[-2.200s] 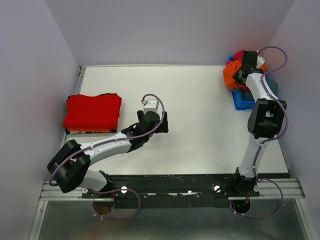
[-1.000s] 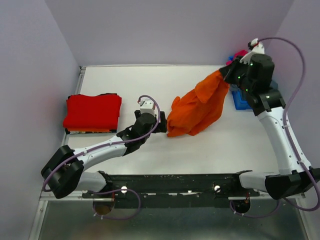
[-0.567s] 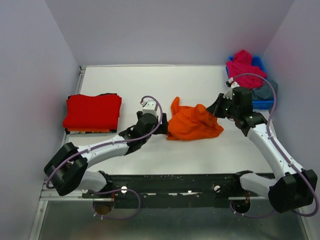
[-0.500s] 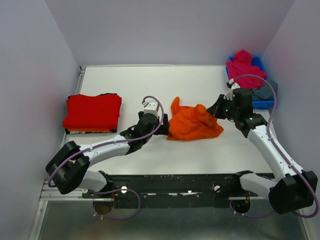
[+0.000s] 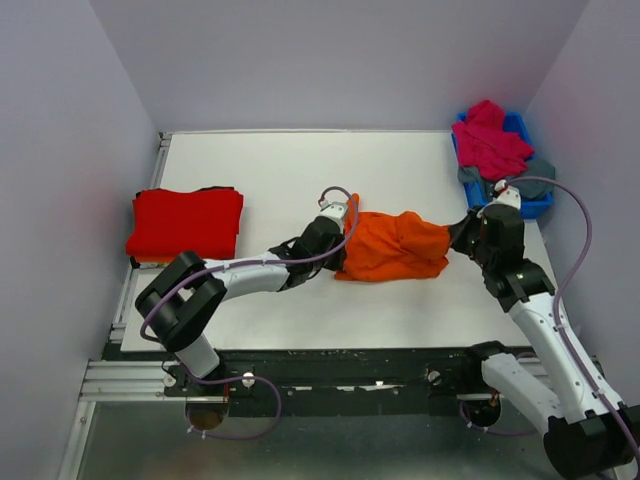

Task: Fold and stack the t-shirts
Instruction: Flatten out the tshirt

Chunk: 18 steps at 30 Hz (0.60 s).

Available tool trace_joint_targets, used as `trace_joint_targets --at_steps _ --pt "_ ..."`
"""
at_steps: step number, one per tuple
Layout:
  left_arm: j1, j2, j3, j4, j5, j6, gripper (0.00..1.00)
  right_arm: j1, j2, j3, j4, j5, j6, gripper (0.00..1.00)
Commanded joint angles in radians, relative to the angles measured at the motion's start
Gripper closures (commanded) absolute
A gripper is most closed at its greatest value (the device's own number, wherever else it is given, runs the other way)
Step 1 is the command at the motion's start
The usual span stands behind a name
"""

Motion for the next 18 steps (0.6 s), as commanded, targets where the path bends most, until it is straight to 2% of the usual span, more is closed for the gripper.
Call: trace_joint_targets --at_steps 1,3,11,13,15,18 --pt "-0.004 0.003 0.037 -0.042 0.059 0.034 0.93 -0.002 0.026 -0.01 -0.03 0.074 0.016 0.99" --pt "0.0 -0.015 0.038 -0.056 0.019 0.042 1.0 -0.002 0.074 0.019 -0.03 0.057 0.013 0.99" --pt "0.082 -0.09 0.158 -0.261 -0.145 0.017 1.0 -0.003 0.299 0.284 -0.081 0.017 -0.001 0.99" --pt "0.129 -0.131 0.199 -0.304 -0.159 -0.018 1.0 -0.008 0.349 0.393 -0.1 0.005 -0.012 0.99" --pt "0.201 -0.161 0.245 -0.298 -0.083 -0.044 1.0 -0.017 0.426 0.554 -0.169 -0.018 -0.012 0.99" --pt "0.304 -0.171 0.381 -0.333 -0.022 -0.087 1.0 -0.032 0.518 0.871 -0.293 -0.049 -0.015 0.99"
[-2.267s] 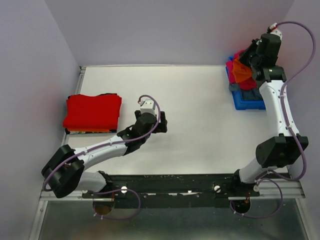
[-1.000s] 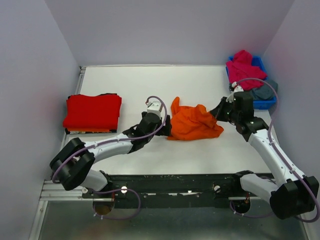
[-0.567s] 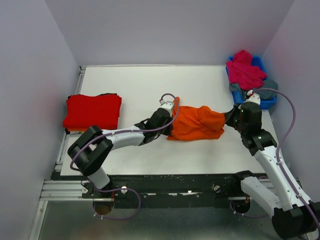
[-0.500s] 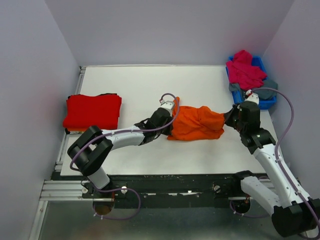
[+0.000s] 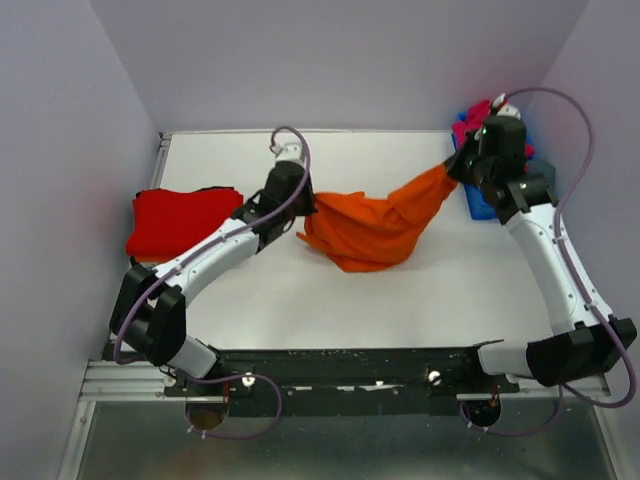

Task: Fold and stack the t-shirts
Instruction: Flatten out the tshirt

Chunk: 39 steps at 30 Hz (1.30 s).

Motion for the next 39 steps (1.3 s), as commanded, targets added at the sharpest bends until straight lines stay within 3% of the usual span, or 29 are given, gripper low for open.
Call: trace_joint_targets --at_steps 1,3,6,15,20,24,25,26,27,28,29,30,31,39 --pt "0.155 -0.059 0.216 -0.087 0.06 -0.081 1.0 -0.029 0.099 0.392 -0.161 -0.056 -0.012 0.99" --pt "0.215 -0.067 0.342 -0.16 0.08 -0.104 1.0 -0.04 0.124 0.565 -0.218 -0.079 -0.012 0.99" --pt "0.255 -0.119 0.448 -0.216 0.075 -0.101 1.0 -0.044 0.101 0.651 -0.247 -0.098 -0.007 0.99" --pt "0.254 -0.355 0.382 -0.261 0.146 -0.08 1.0 -0.044 -0.164 0.344 -0.177 -0.408 -0.021 0.99" --pt "0.255 -0.34 0.445 -0.299 0.134 -0.041 1.0 -0.044 -0.247 0.264 -0.166 -0.39 -0.007 0.99" --pt "0.257 -0.179 0.513 -0.278 0.15 -0.035 1.0 -0.046 -0.177 0.226 -0.168 -0.275 0.005 0.99" --pt "0.257 -0.122 0.523 -0.263 0.167 -0.041 1.0 -0.047 -0.137 0.215 -0.171 -0.246 0.025 0.98" --pt "0.257 -0.075 0.53 -0.235 0.184 -0.046 1.0 -0.055 -0.1 0.209 -0.183 -0.22 0.051 0.78" --pt "0.257 -0.021 0.53 -0.205 0.187 -0.05 0.93 -0.063 -0.058 0.204 -0.195 -0.2 0.074 0.34" --pt "0.257 0.03 0.536 -0.188 0.23 -0.06 0.53 -0.066 -0.024 0.195 -0.195 -0.2 0.074 0.03" --pt "0.258 0.074 0.553 -0.19 0.251 -0.072 0.23 -0.066 0.007 0.186 -0.192 -0.215 0.069 0.0" --pt "0.257 0.117 0.578 -0.209 0.276 -0.075 0.11 -0.066 0.024 0.172 -0.179 -0.256 0.06 0.0" --pt "0.255 0.137 0.592 -0.226 0.288 -0.074 0.06 -0.066 0.026 0.14 -0.144 -0.296 0.052 0.0" --pt "0.248 -0.013 0.329 -0.122 0.221 -0.11 0.07 -0.057 0.003 -0.148 0.045 -0.411 0.039 0.27"
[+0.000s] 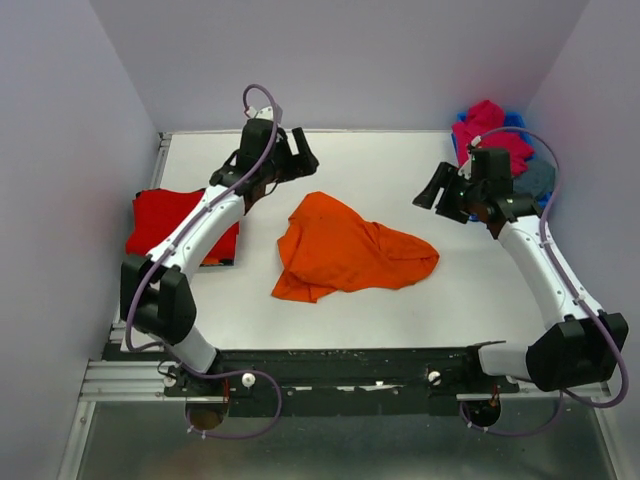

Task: Fold and stack the t-shirts
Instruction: Flatten out the tshirt

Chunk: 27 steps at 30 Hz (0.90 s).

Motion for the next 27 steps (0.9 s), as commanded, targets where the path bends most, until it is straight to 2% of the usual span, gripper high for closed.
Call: trace_joint_targets --at_steps 1,5,8,13,21,25,27 --pt "-0.01 -0.187 -0.165 0.118 -0.008 -0.065 0.09 0.017 -0.031 -0.116 0.141 -0.1 -0.017 0.29" --pt "-0.021 -0.31 -0.415 0.197 -0.086 -0.127 0.13 0.124 -0.009 -0.22 0.207 -0.108 -0.051 0.36" --pt "-0.021 -0.413 -0.556 0.208 -0.143 -0.153 0.15 0.256 -0.003 -0.28 0.25 -0.06 -0.054 0.43" --pt "-0.022 -0.571 -0.761 0.249 -0.187 -0.205 0.18 0.515 0.04 -0.308 0.307 0.067 -0.025 0.44" --pt "-0.021 -0.71 -0.836 0.14 -0.341 -0.265 0.17 0.799 0.25 -0.144 0.336 0.25 -0.025 0.43" --pt "-0.021 -0.795 -0.848 0.08 -0.436 -0.329 0.16 0.886 0.357 -0.046 0.341 0.294 -0.04 0.45" --pt "-0.018 -0.838 -0.848 0.03 -0.489 -0.38 0.11 0.908 0.389 -0.014 0.359 0.288 -0.042 0.46"
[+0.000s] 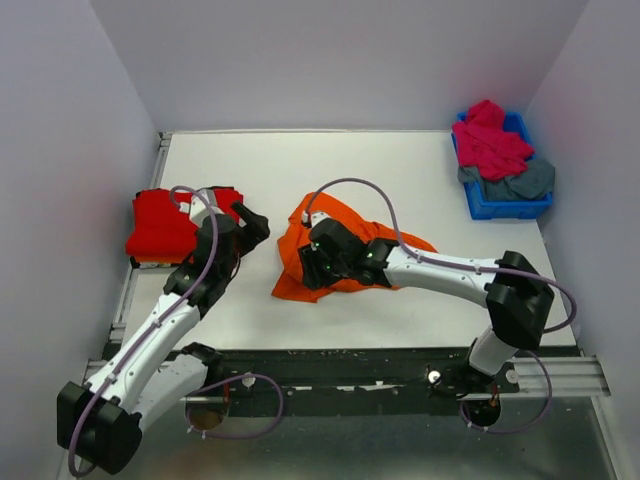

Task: Fold and stack the t-shirts
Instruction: Flatten out the tshirt

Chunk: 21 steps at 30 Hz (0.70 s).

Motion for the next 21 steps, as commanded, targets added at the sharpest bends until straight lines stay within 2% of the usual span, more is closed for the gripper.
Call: trace_joint_targets --at_steps 1,5,10,21 --pt "0.006 -0.094 -0.004 -0.119 -0.179 -0.133 0.1 0.056 0.074 0.087 0.062 0.064 -0.017 0.48" --pt "0.017 -0.12 0.057 -0.234 -0.248 -0.181 0.08 0.076 0.146 0.133 0.082 0.043 0.006 0.51" --pt "0.031 -0.067 0.155 -0.347 -0.248 -0.173 0.08 0.089 0.227 0.188 0.081 0.053 0.016 0.52" --pt "0.032 -0.02 0.161 -0.33 -0.184 -0.153 0.09 0.094 0.373 0.303 -0.025 0.168 0.058 0.52"
